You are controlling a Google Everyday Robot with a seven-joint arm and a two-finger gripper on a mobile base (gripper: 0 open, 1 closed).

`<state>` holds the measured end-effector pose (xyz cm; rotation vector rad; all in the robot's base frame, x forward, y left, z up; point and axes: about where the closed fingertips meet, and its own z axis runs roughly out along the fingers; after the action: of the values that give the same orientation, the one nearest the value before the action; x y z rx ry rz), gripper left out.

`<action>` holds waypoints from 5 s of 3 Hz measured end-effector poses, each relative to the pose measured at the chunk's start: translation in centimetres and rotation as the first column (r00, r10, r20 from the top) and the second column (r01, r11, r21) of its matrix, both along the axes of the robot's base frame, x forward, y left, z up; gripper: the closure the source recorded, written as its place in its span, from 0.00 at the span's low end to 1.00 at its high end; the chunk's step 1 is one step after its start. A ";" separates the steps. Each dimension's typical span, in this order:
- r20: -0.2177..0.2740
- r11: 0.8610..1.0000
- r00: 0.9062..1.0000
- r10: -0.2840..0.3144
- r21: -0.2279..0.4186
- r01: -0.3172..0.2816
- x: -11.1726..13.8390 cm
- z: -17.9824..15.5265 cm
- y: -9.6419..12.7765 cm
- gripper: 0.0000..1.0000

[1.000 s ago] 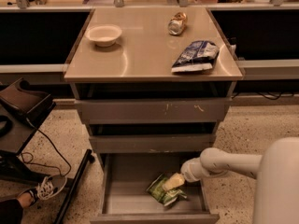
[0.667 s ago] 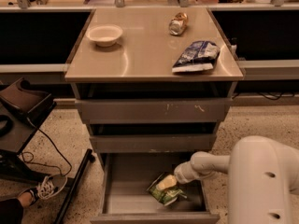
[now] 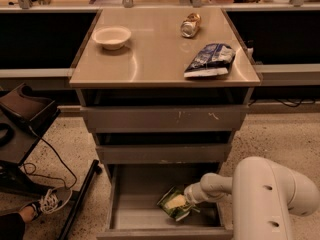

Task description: Pick green jalapeno chip bag from bottom drawer and place on counter

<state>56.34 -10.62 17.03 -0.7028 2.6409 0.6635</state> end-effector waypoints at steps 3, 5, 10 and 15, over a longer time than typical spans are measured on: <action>-0.102 0.995 0.992 -0.072 0.056 0.078 -0.9 -5.0 -0.4 0.00; -0.102 0.995 0.992 -0.072 0.056 0.078 -0.9 -5.0 -0.4 0.42; 0.058 0.925 0.974 -0.218 0.331 0.187 4.6 15.5 -16.1 1.00; 0.266 0.948 0.964 -0.030 0.314 -0.057 1.0 33.7 -15.8 1.00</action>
Offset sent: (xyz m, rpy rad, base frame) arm -0.0173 -0.0163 -0.1388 0.1377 0.2132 -0.1961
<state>57.38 -26.43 50.73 -0.6621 2.2157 0.9051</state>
